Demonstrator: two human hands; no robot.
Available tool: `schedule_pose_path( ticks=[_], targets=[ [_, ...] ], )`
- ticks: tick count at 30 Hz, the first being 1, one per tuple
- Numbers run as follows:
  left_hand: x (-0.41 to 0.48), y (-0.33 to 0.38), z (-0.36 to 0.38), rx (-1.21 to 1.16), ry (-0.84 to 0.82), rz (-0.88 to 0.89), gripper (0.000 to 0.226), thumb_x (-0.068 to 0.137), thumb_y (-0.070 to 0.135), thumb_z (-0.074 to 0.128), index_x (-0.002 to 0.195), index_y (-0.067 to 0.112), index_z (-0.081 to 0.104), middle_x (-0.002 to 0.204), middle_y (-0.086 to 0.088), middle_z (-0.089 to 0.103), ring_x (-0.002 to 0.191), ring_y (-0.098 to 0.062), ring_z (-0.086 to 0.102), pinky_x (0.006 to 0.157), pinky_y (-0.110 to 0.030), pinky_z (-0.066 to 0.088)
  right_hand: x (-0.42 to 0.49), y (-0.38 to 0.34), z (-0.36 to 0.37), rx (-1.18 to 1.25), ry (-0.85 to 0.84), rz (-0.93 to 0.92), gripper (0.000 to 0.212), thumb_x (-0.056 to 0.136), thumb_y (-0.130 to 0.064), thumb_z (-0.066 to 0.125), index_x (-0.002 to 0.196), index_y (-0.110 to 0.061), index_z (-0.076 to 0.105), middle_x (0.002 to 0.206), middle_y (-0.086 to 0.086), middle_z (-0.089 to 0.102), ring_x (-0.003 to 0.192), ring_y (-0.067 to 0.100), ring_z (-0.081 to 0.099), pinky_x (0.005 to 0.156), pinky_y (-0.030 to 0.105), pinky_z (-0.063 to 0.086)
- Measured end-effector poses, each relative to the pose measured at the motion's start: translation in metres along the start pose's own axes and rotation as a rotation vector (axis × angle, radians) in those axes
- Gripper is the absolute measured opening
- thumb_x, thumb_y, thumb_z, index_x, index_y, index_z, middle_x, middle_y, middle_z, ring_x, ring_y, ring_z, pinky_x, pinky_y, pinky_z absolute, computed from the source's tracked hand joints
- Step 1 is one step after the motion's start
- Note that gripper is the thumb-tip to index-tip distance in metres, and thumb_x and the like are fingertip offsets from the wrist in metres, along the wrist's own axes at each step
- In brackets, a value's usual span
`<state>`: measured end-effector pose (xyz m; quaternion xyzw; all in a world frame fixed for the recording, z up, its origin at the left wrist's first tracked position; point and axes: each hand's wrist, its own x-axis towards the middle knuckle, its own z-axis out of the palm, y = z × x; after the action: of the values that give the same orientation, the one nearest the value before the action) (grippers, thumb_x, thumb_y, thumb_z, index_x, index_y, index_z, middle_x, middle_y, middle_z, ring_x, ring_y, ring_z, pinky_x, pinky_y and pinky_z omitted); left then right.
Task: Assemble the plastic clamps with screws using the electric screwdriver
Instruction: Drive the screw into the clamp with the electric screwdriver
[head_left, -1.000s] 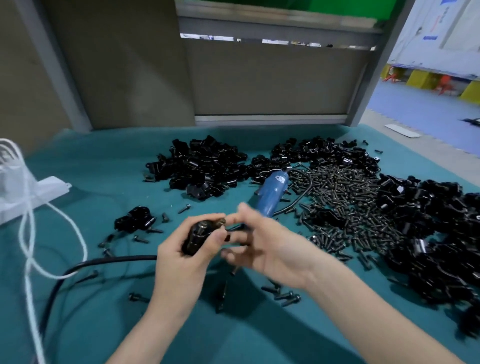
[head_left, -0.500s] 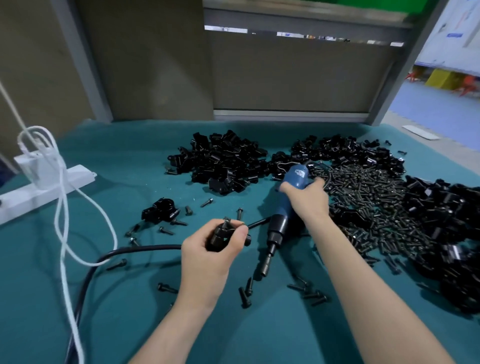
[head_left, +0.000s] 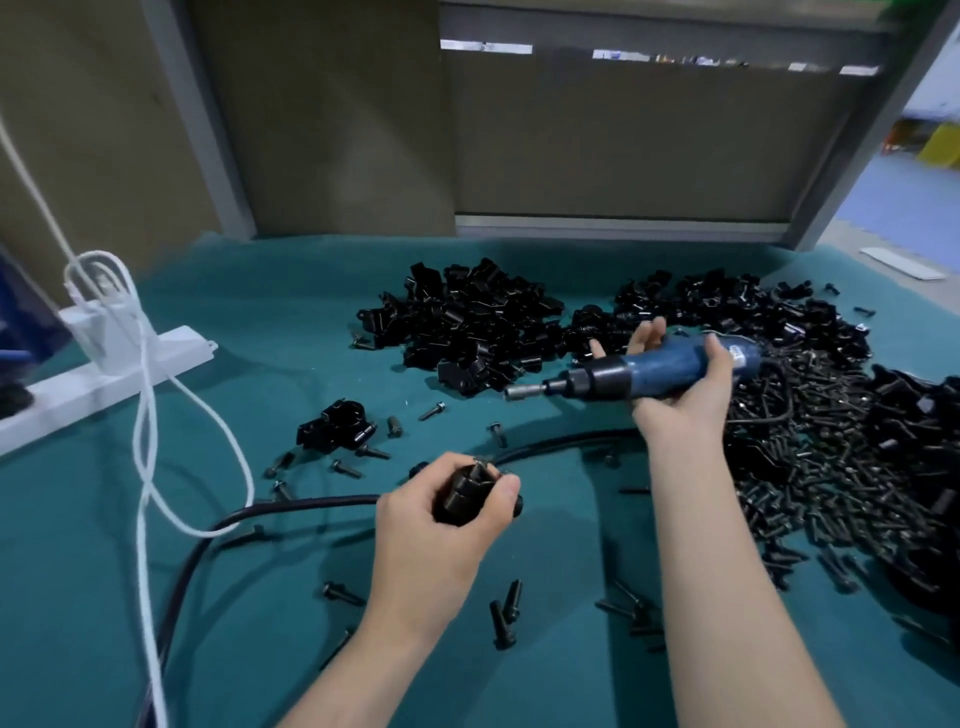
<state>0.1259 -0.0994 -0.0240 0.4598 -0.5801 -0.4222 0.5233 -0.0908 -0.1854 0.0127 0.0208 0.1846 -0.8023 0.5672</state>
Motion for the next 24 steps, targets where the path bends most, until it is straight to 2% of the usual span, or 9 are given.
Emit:
schedule_pose_path(
  ticks=[1, 3, 5, 7, 11, 15, 17, 19, 24],
  targets=[
    [0.0, -0.001, 0.0, 0.018, -0.001, -0.001, 0.037, 0.066, 0.059, 0.062, 0.073, 0.023, 0.065, 0.067, -0.007, 0.065, 0.059, -0.016, 0.051, 0.054, -0.018, 0.04, -0.001, -0.003, 0.005, 0.032, -0.035, 0.001, 0.037, 0.088, -0.028, 0.066, 0.119, -0.011, 0.051, 0.09, 0.011, 0.067, 0.073, 0.023, 0.07, 0.085, 0.055, 0.054],
    [0.001, -0.002, -0.001, 0.028, 0.001, -0.002, 0.037, 0.067, 0.059, 0.062, 0.072, 0.023, 0.066, 0.065, -0.007, 0.065, 0.056, -0.014, 0.048, 0.053, -0.017, 0.038, -0.004, -0.006, 0.016, 0.123, -0.07, -0.006, 0.042, 0.088, -0.023, 0.069, 0.122, -0.009, 0.048, 0.086, 0.017, 0.067, 0.068, 0.026, 0.069, 0.066, 0.05, 0.059],
    [0.002, -0.001, -0.001, 0.039, -0.002, 0.006, 0.037, 0.067, 0.058, 0.062, 0.071, 0.022, 0.067, 0.063, -0.007, 0.065, 0.052, -0.01, 0.046, 0.051, -0.016, 0.037, -0.008, -0.009, 0.026, 0.203, -0.1, 0.024, 0.034, 0.089, -0.021, 0.068, 0.113, -0.005, 0.051, 0.074, 0.016, 0.065, 0.054, 0.025, 0.066, 0.051, 0.038, 0.057],
    [0.0, -0.001, 0.0, 0.068, -0.007, 0.029, 0.04, 0.068, 0.058, 0.062, 0.067, 0.019, 0.068, 0.06, -0.008, 0.063, 0.05, -0.006, 0.042, 0.049, -0.015, 0.034, -0.013, -0.013, 0.032, 0.245, -0.121, 0.09, 0.027, 0.087, -0.021, 0.068, 0.101, -0.002, 0.055, 0.071, 0.012, 0.062, 0.046, 0.021, 0.06, 0.044, 0.029, 0.052],
    [-0.003, -0.002, 0.0, 0.118, -0.027, 0.046, 0.052, 0.068, 0.057, 0.062, 0.061, 0.006, 0.065, 0.056, -0.016, 0.054, 0.046, -0.008, 0.036, 0.045, -0.018, 0.029, -0.02, -0.019, 0.039, 0.017, -0.168, 0.099, 0.033, 0.075, -0.027, 0.069, 0.098, -0.004, 0.06, 0.075, 0.006, 0.064, 0.052, 0.013, 0.058, 0.048, 0.021, 0.049],
    [-0.004, -0.002, 0.001, 0.179, -0.057, 0.07, 0.053, 0.068, 0.056, 0.059, 0.06, 0.004, 0.063, 0.053, -0.015, 0.055, 0.043, -0.011, 0.037, 0.044, -0.021, 0.031, -0.025, -0.018, 0.045, -0.265, -0.155, 0.093, 0.038, 0.081, -0.034, 0.073, 0.107, -0.01, 0.059, 0.083, 0.001, 0.067, 0.059, 0.01, 0.06, 0.055, 0.022, 0.05],
    [-0.003, -0.002, 0.001, 0.204, -0.05, 0.084, 0.052, 0.068, 0.055, 0.059, 0.06, 0.004, 0.062, 0.054, -0.014, 0.057, 0.044, -0.016, 0.04, 0.045, -0.023, 0.034, -0.028, -0.014, 0.048, -0.362, -0.139, 0.064, 0.03, 0.085, -0.034, 0.07, 0.101, -0.014, 0.055, 0.081, -0.002, 0.066, 0.056, 0.009, 0.057, 0.056, 0.023, 0.048],
    [-0.002, -0.002, 0.0, 0.205, -0.051, 0.084, 0.05, 0.067, 0.055, 0.06, 0.06, 0.005, 0.062, 0.054, -0.013, 0.059, 0.045, -0.02, 0.045, 0.045, -0.026, 0.037, -0.03, -0.007, 0.052, -0.321, -0.118, 0.088, 0.025, 0.086, -0.033, 0.07, 0.091, -0.014, 0.054, 0.076, -0.003, 0.065, 0.052, 0.009, 0.054, 0.056, 0.022, 0.047],
    [-0.004, -0.001, 0.001, 0.226, -0.072, 0.058, 0.056, 0.065, 0.057, 0.061, 0.065, 0.001, 0.063, 0.058, -0.017, 0.061, 0.055, -0.036, 0.054, 0.049, -0.043, 0.047, -0.034, 0.001, 0.055, -0.244, -0.129, 0.123, 0.026, 0.083, -0.038, 0.068, 0.081, -0.015, 0.055, 0.072, -0.005, 0.064, 0.048, 0.008, 0.05, 0.052, 0.02, 0.043]
  ],
)
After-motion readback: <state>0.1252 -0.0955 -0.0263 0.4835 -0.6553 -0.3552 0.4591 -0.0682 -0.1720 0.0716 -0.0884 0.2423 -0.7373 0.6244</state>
